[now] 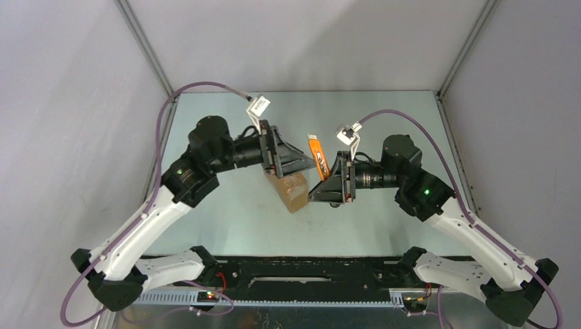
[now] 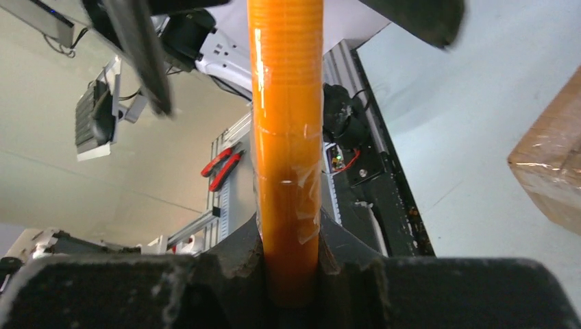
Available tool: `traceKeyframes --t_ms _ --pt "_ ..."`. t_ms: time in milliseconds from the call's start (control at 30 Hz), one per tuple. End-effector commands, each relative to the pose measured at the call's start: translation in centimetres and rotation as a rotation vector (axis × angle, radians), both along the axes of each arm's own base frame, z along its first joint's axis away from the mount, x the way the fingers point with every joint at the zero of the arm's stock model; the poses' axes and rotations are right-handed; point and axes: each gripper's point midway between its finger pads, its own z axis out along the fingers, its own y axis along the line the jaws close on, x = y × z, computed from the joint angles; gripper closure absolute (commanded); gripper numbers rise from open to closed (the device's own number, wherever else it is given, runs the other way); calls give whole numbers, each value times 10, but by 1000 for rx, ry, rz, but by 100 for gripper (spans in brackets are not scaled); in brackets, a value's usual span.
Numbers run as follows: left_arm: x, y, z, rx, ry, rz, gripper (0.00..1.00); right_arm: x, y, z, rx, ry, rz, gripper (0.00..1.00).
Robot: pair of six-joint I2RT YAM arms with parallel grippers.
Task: Unpack the express box
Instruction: Cut the express box at the center of the board.
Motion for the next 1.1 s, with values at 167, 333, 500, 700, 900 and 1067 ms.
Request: traceKeyframes --t_ms 167,333,500,700,900,1067 --pt "-9 -27 23 -101 -98 -170 20 -22 3 33 92 -40 100 100" --pt "-7 -30 25 -113 -94 -180 59 -20 4 28 76 -19 96 82" --pt "-1 -28 19 -102 -76 -132 100 -4 -2 31 111 33 13 16" --pt "12 -24 18 -141 -42 -42 100 20 -6 36 264 136 -96 14" --pt "20 -28 11 -154 11 -18 100 28 -1 40 380 178 -120 49" --pt "21 -29 7 -149 32 -21 100 34 -2 45 410 152 -163 56"
